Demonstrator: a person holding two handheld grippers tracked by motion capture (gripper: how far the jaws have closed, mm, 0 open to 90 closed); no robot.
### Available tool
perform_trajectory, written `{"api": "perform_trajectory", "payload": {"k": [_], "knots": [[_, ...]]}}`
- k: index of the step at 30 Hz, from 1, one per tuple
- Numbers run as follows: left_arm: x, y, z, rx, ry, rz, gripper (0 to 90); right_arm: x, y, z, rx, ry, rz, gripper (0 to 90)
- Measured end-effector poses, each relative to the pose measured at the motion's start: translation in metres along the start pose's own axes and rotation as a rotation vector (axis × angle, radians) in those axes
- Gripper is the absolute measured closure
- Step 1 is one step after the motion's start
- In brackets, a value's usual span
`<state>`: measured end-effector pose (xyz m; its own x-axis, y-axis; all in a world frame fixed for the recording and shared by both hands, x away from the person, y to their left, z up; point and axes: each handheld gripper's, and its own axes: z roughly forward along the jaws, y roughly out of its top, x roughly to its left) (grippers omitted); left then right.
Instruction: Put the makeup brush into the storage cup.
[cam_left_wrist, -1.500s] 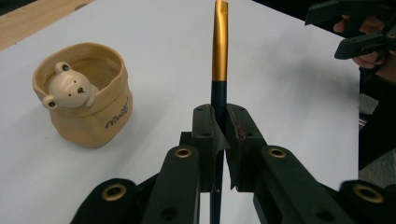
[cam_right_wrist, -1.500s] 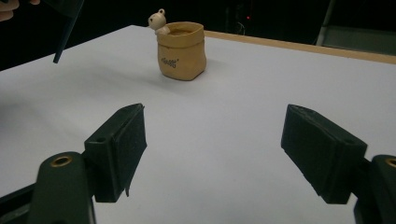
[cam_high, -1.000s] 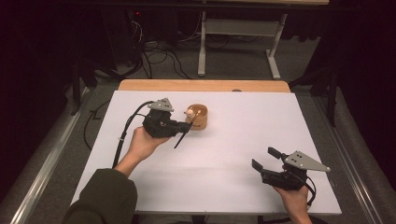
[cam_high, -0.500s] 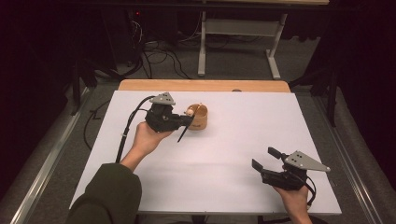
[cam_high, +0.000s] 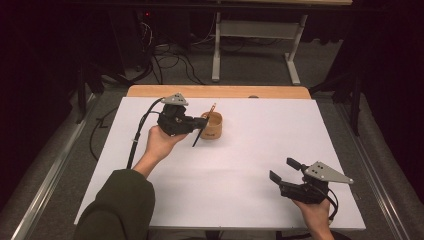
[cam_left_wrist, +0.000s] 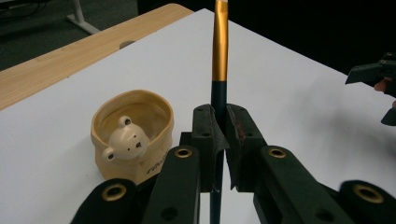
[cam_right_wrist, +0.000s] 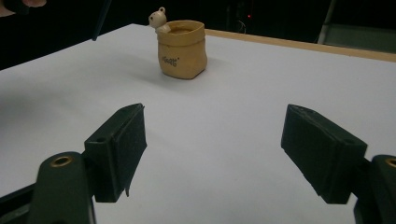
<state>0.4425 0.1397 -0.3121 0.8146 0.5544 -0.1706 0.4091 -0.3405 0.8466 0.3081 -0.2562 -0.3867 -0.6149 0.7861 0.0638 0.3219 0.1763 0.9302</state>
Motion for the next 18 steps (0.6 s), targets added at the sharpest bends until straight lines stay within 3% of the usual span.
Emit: {"api": "perform_trajectory", "payload": {"k": [11, 18], "knots": [[0.0091, 0.0061, 0.006, -0.037, 0.006, -0.039, 82.6, -0.0001, 0.0, 0.0, 0.0, 0.002, 0.0, 23.8], [0.0099, 0.0083, 0.0091, -0.046, 0.012, -0.037, 82.6, 0.0002, 0.0, 0.0002, 0.002, 0.004, -0.003, 23.8]]}}
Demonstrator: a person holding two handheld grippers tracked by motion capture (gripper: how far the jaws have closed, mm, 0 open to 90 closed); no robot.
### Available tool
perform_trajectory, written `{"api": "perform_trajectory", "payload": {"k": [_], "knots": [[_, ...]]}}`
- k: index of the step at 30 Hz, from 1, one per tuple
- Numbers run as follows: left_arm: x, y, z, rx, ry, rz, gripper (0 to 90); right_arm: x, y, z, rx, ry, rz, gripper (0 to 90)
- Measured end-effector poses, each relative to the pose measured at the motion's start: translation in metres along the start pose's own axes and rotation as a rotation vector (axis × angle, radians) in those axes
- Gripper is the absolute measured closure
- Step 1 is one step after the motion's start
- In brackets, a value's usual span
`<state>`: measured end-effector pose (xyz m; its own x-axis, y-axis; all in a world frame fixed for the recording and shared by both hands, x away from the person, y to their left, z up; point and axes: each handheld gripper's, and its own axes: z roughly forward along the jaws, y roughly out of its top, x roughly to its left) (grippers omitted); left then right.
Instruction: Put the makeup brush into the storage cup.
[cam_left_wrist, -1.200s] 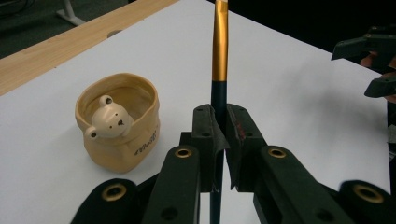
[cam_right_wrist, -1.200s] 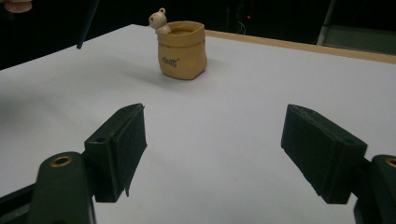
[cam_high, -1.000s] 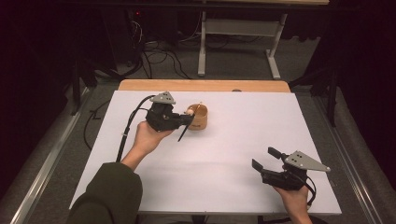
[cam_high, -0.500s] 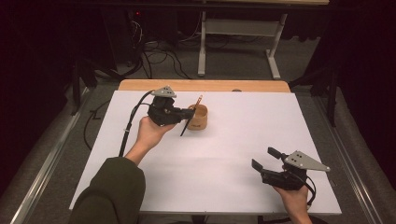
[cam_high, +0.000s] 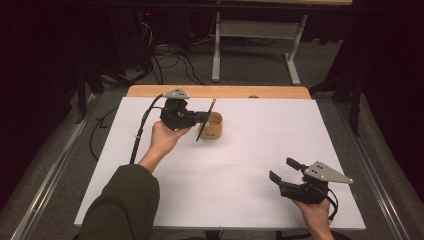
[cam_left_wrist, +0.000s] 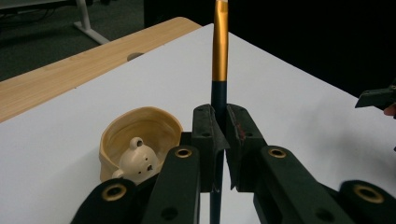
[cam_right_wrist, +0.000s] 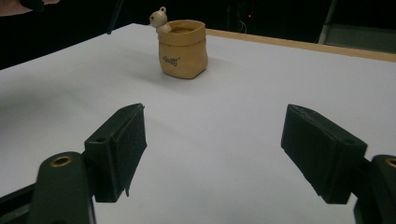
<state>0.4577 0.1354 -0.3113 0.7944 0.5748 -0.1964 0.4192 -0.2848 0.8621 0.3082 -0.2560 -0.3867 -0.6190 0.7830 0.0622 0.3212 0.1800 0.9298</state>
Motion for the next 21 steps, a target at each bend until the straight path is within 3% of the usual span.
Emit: {"api": "perform_trajectory", "payload": {"k": [21], "knots": [[0.006, 0.008, 0.012, -0.04, 0.011, -0.026, 82.6, 0.0, 0.0, 0.0, -0.001, 0.002, -0.004, 23.8]]}}
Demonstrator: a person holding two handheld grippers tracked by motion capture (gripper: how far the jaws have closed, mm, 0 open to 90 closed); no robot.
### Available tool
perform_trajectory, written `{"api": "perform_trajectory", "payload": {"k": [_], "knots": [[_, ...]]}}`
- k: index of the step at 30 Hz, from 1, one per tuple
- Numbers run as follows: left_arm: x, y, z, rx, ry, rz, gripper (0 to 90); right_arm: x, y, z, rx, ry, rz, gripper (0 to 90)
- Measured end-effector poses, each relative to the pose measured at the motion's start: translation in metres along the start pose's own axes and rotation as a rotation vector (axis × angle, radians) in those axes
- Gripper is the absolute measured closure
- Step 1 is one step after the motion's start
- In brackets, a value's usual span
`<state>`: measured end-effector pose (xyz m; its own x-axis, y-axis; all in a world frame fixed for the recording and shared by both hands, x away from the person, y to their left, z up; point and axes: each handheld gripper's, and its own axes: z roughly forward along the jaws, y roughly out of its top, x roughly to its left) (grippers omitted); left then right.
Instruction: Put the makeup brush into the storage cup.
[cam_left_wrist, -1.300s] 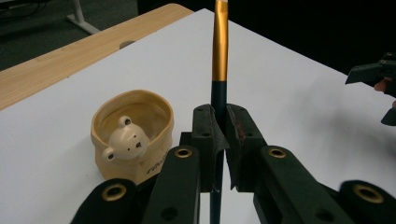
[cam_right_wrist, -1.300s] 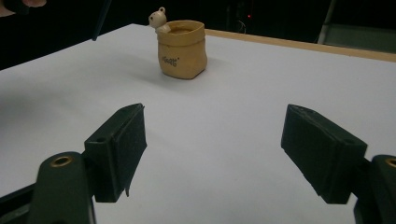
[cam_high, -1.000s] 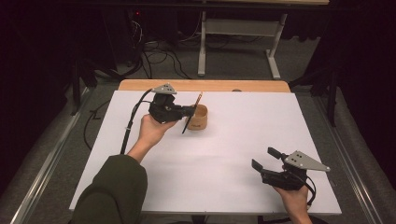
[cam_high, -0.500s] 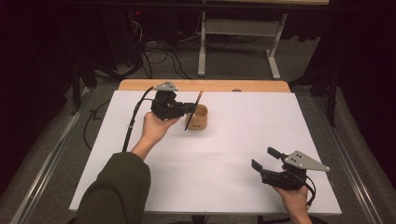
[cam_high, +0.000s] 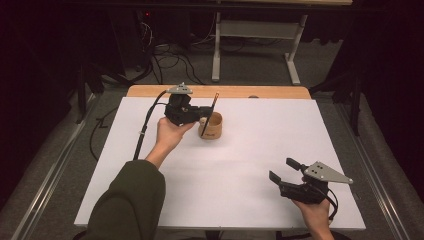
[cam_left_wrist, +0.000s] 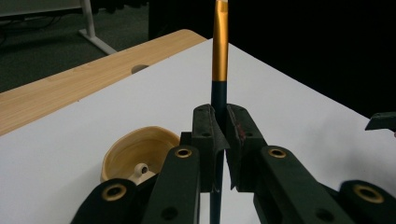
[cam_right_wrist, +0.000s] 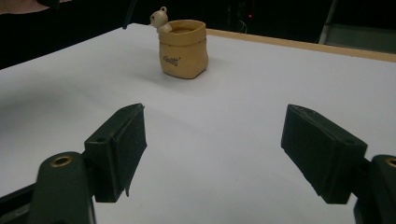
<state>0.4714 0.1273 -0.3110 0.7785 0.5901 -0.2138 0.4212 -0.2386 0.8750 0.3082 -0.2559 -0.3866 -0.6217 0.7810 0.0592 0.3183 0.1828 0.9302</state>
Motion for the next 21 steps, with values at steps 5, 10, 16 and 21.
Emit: {"api": "perform_trajectory", "payload": {"k": [5, 10, 16, 21], "knots": [[0.0, 0.003, 0.002, -0.011, -0.002, -0.001, 82.6, 0.0, 0.0, 0.0, 0.0, 0.0, -0.001, 23.8], [0.0, 0.005, 0.004, -0.012, 0.003, 0.004, 82.6, 0.0, 0.0, 0.0, 0.0, 0.0, -0.003, 23.8], [0.0, 0.008, 0.007, -0.023, 0.004, -0.001, 82.6, 0.001, 0.0, 0.0, 0.0, 0.0, -0.001, 23.8], [0.0, 0.009, 0.011, -0.027, 0.004, -0.003, 82.6, 0.0, 0.0, 0.0, -0.001, 0.001, -0.004, 23.8]]}}
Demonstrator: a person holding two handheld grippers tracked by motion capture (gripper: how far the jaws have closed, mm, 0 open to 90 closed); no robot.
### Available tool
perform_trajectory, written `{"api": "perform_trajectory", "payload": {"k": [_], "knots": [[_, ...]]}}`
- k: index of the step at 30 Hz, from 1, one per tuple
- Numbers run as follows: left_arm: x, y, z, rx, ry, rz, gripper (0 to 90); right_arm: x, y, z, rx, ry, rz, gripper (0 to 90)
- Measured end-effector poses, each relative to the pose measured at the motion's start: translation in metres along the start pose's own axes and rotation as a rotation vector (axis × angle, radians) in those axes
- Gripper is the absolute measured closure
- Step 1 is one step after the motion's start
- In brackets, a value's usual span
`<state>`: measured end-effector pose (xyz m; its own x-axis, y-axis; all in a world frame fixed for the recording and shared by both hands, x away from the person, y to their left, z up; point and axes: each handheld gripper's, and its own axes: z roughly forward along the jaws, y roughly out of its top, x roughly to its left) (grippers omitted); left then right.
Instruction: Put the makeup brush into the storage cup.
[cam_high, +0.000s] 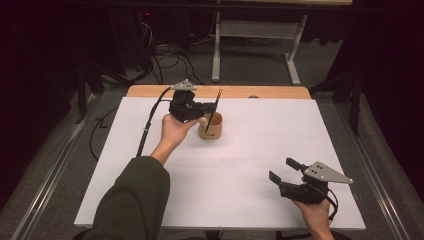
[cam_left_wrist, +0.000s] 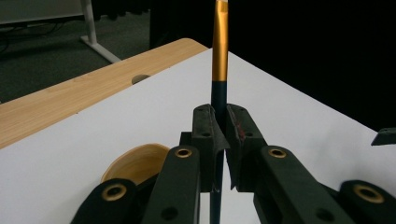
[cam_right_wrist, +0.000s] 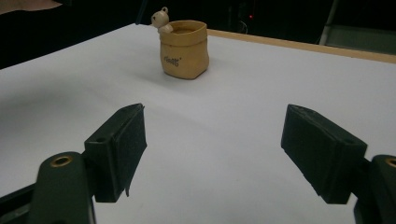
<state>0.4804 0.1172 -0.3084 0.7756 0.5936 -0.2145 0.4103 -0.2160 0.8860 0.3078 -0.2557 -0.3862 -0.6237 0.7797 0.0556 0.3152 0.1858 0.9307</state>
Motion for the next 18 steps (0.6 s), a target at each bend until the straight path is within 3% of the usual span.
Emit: {"api": "perform_trajectory", "payload": {"k": [18], "knots": [[0.0033, 0.0027, 0.0044, -0.007, 0.005, -0.005, 82.6, 0.0002, -0.0001, 0.0003, 0.001, 0.004, 0.005, 23.8]]}}
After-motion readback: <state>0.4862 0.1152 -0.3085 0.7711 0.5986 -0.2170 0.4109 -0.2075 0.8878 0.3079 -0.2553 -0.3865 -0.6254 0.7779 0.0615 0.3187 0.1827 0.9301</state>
